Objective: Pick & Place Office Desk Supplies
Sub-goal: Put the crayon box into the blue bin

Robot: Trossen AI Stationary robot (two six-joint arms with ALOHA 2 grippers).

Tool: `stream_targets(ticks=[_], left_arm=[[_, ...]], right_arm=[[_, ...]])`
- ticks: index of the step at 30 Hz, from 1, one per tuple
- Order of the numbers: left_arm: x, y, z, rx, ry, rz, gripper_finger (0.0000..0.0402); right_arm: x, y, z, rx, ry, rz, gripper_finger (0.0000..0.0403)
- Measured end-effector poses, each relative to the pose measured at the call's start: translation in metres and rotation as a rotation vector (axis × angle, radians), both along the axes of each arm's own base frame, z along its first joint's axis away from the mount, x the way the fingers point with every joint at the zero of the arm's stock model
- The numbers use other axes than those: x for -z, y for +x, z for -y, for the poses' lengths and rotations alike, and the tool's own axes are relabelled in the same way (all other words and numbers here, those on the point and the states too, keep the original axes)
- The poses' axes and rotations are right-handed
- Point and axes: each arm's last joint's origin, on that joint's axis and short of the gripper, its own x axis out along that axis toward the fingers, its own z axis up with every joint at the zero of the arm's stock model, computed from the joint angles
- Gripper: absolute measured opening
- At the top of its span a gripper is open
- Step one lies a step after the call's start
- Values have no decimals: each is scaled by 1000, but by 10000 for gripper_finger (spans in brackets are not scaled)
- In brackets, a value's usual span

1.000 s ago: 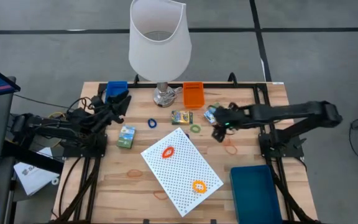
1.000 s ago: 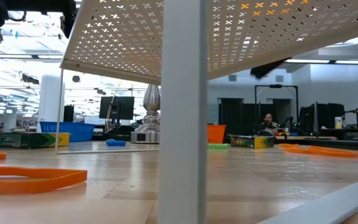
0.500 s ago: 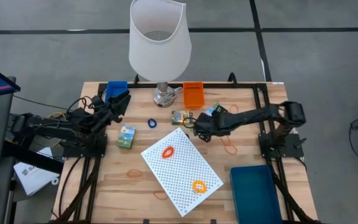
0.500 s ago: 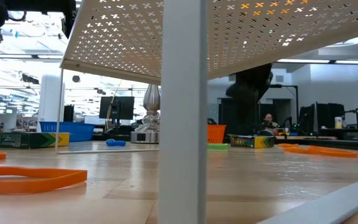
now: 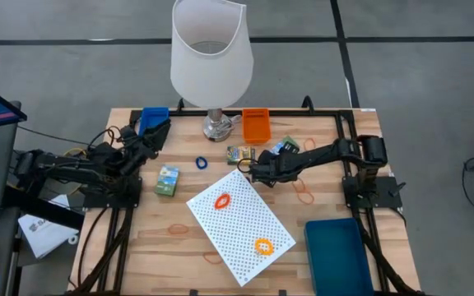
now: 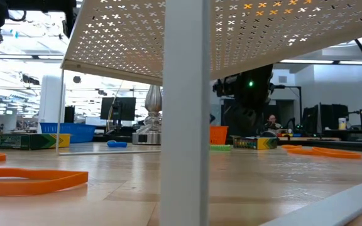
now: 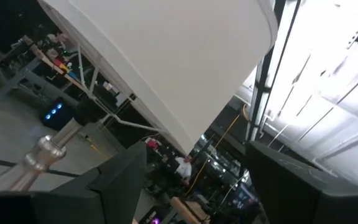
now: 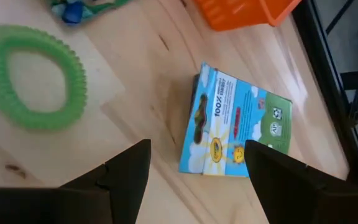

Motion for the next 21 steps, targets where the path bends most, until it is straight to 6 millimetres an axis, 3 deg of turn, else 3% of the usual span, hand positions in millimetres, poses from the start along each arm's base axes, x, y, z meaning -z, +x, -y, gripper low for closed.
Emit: stream_targets(ticks=[9,21], left_arm=[[-4,-3,0,-4,-3,57,269],[-6,-4,1,22,14,80,269]], right_arm=[[3,-1,17,26,-104,-37,256],[7,-2,22,46,-50,-9,256]])
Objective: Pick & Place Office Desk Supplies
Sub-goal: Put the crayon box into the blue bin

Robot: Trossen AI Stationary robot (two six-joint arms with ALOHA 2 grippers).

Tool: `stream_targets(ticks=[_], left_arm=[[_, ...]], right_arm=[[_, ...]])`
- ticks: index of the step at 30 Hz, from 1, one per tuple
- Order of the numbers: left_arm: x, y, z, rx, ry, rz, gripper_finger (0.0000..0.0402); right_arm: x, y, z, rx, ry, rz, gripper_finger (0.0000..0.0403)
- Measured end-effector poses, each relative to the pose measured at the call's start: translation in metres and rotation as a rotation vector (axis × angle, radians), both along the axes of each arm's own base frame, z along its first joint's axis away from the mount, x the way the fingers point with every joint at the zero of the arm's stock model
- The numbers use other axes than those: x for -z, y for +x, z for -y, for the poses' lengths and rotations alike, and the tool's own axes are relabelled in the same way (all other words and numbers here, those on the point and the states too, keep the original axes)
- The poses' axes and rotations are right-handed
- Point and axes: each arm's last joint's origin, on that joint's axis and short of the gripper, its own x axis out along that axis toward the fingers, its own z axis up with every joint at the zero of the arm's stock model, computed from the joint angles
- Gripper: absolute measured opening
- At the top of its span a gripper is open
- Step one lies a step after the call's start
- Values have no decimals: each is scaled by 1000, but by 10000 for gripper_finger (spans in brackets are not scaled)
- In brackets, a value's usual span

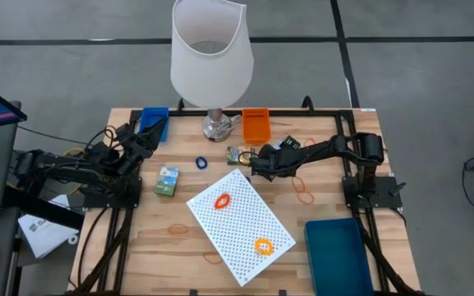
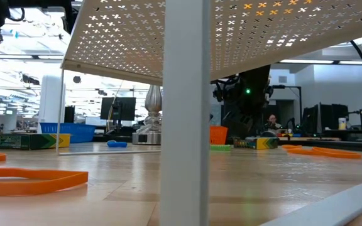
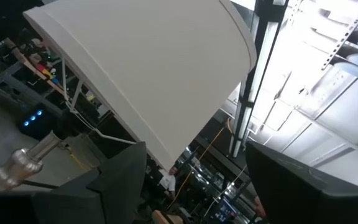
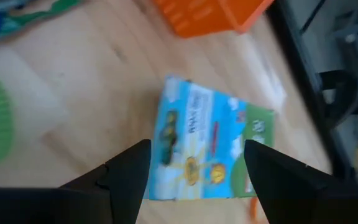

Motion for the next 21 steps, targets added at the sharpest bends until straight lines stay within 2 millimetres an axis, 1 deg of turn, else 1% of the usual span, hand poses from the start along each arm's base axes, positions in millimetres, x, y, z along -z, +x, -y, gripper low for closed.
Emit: stream_targets(ticks=[2,7,14,21], left_arm=[[0,0,0,0,0,2,269],[-1,0,0,-4,6,3,269],[-1,-1,0,-4,7,7,269],[-2,-1,0,10,18,18,269]], right_arm=[[0,1,-4,-3,10,8,256],[0,2,-15,-39,-44,5,256],[10,1,-3,-1,-46,-34,256],[10,0,4,19,-48,-34,255]])
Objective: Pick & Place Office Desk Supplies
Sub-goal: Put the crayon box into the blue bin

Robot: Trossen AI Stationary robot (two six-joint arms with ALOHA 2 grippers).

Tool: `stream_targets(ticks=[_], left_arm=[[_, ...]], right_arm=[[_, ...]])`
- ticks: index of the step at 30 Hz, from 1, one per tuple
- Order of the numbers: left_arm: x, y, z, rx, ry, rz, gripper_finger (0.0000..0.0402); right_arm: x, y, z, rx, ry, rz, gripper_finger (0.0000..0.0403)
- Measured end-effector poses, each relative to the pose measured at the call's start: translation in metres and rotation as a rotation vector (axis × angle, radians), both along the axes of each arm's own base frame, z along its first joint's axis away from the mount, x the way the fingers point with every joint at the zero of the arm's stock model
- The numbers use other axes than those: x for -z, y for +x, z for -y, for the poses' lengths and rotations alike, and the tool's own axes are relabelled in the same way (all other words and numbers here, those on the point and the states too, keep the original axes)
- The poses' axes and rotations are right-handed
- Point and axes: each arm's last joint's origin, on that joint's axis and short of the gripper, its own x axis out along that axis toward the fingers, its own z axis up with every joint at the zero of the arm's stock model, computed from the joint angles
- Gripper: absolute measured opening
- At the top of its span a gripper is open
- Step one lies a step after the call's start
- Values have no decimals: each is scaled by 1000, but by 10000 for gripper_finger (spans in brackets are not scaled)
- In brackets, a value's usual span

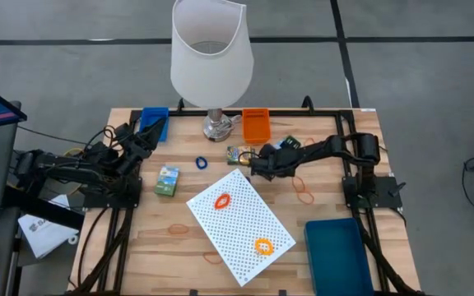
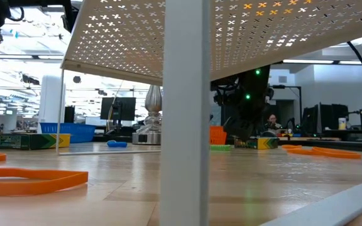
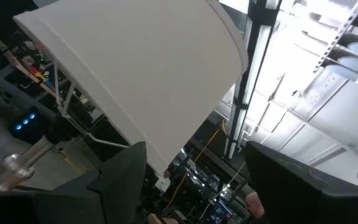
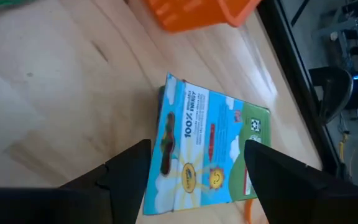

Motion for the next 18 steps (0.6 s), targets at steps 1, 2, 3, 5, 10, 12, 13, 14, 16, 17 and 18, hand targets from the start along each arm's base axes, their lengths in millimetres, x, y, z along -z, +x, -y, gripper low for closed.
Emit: stream_targets(ticks=[1,2,3,5,10,12,13,14,16,17,18], left_arm=[[0,0,0,2,1,0,269],[0,0,0,3,2,-1,269],[0,0,0,5,4,0,269],[0,0,0,7,5,4,269],[0,0,0,7,5,4,269],[0,0,0,7,5,4,269],[0,0,0,7,5,4,269],[0,0,0,7,5,4,269],[0,0,0,9,7,4,269],[0,0,0,14,11,4,269],[0,0,0,15,12,4,269]], right_arm=[[0,0,1,3,-2,0,254],[0,0,2,5,-2,0,252],[0,0,2,4,-1,0,247],[0,0,2,4,-1,1,233],[0,-1,1,4,2,-3,172],[0,0,1,4,2,-3,139],[0,0,1,3,3,-3,121],[0,0,1,2,6,-2,102],[0,0,-1,-1,22,-1,62],[1,0,-2,-4,32,0,41],[1,0,-3,-9,37,0,21]])
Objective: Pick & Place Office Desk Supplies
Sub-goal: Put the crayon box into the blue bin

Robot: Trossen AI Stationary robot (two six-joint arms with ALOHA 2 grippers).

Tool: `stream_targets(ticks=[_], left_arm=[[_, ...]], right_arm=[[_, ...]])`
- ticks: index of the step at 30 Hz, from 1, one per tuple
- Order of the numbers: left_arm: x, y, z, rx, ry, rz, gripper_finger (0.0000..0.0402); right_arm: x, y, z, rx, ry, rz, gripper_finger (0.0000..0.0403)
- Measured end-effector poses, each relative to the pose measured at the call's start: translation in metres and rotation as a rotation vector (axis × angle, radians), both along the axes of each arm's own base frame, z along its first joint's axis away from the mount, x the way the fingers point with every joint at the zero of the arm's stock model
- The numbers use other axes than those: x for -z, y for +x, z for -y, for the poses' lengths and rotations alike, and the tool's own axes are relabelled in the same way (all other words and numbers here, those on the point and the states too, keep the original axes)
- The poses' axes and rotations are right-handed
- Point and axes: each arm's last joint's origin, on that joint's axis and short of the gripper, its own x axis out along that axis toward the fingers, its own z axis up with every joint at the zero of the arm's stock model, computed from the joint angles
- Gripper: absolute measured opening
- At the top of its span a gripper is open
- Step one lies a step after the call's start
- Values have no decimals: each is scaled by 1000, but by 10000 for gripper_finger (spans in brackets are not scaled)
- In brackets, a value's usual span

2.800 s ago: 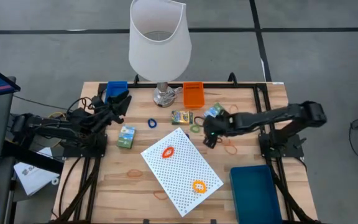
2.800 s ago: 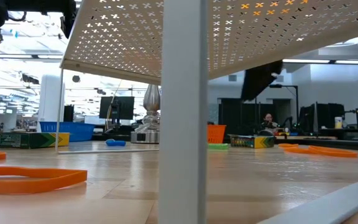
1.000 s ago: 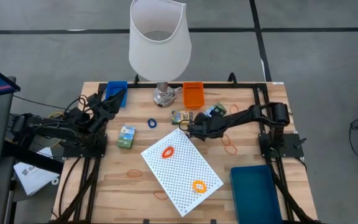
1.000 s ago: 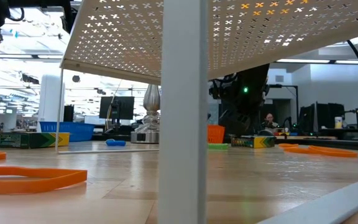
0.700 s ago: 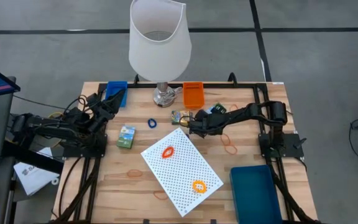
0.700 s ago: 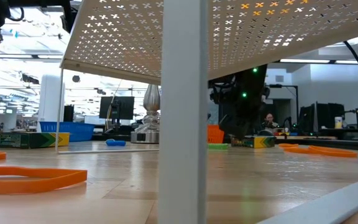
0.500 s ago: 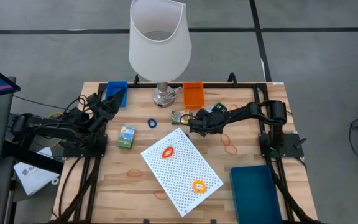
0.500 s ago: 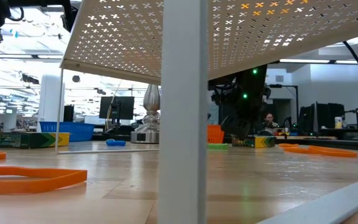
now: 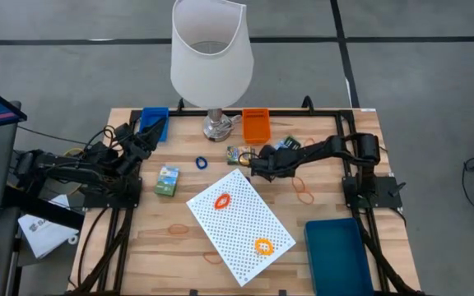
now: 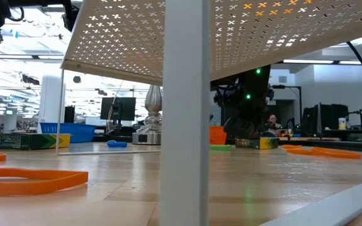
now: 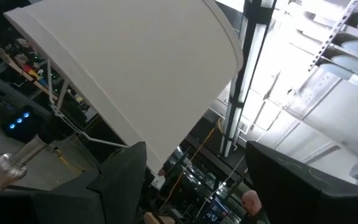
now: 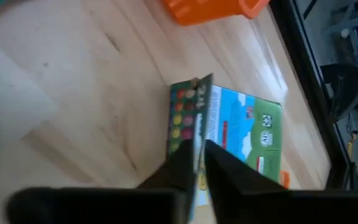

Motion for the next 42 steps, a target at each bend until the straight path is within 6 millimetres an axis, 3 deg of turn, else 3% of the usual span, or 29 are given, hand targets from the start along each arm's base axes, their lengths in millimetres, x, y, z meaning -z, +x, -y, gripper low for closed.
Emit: stream_targets(ticks=[8,14,21,31,42], left_arm=[[0,0,0,15,11,-1,269],[0,0,1,23,18,0,269],[-1,1,1,43,34,0,269],[-2,1,4,137,81,22,269],[-3,2,7,235,119,36,269]], right_arm=[[-27,-10,-19,16,16,51,4],[-77,-33,-29,102,9,208,2],[-140,-79,-42,187,67,441,1],[-191,-136,-80,236,429,760,1],[-215,-188,-138,234,893,895,0]])
